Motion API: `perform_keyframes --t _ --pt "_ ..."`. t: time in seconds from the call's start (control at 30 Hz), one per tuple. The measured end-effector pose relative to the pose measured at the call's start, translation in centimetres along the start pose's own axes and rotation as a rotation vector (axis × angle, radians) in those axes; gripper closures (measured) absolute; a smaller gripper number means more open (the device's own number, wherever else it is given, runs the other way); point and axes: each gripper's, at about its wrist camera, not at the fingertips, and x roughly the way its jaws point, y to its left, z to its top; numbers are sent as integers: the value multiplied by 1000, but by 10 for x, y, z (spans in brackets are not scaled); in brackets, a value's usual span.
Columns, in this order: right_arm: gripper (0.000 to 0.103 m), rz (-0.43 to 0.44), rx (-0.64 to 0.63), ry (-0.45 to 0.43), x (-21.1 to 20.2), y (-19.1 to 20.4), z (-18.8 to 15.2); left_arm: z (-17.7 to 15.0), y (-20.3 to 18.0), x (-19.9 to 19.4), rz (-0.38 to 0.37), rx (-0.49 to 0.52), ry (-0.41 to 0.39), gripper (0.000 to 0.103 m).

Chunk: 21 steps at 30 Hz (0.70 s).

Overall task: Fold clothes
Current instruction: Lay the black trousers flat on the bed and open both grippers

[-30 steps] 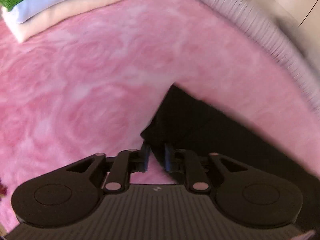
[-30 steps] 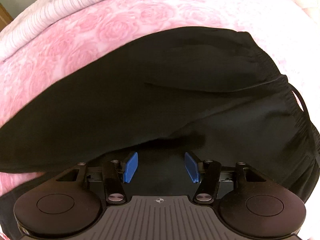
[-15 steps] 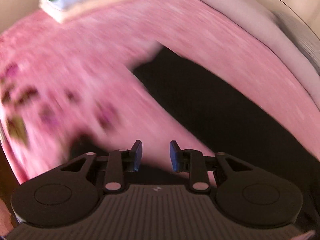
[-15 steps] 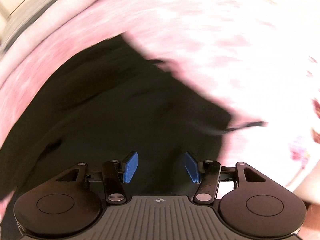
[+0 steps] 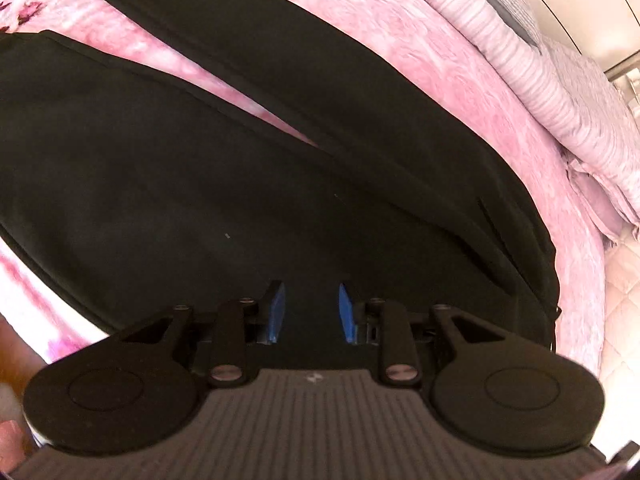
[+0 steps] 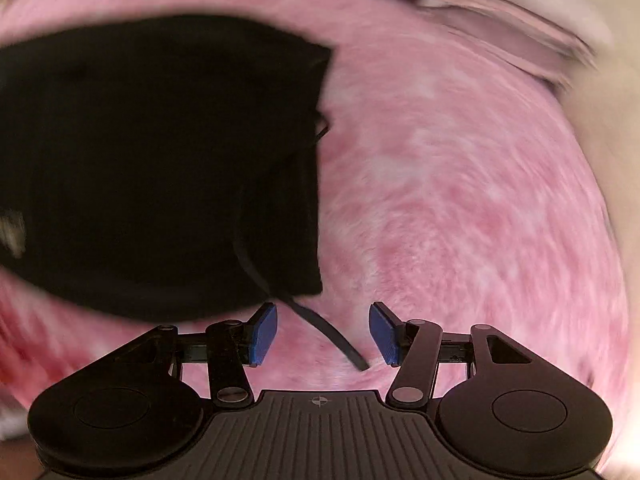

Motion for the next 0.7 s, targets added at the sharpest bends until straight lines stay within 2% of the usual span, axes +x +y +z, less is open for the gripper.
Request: perform_keyframes --t 0.03,0.07,0.1,0.13,0.17,0.27,0.33,0.4,0.5,0.57,0.63,0.7 --pt "47 18 -32 18 7 1 -8 -1 1 0 7 3 6 79" --pt "66 40 -60 33 13 2 -15 -3 1 0 15 5 12 79" --pt "95 88 -30 16 11 -1 -20 -3 3 0 23 1 15 80" --pt "103 107 20 24 8 -3 -20 -3 6 -1 26 -8 14 80" --pt "103 128 70 30 3 -5 -20 -3 8 -3 30 -16 12 80" --pt "103 239 224 -33 -38 -3 -11 -3 13 -12 41 -38 0 80" --pt "103 344 270 -145 -77 11 9 -4 14 -18 50 -46 -9 80" --pt "103 462 270 -265 -110 35 37 -6 20 -23 65 -62 -15 80" --pt "103 620 186 -400 -141 85 80 -9 33 -31 74 -118 -31 80" --pt "103 685 146 -420 -146 117 104 -11 42 -36 67 -162 -41 80" --pt "88 703 143 -336 -137 143 118 -15 49 -40 64 -182 -50 80" --pt "50 679 163 -221 -117 151 116 -20 55 -43 68 -186 -57 80"
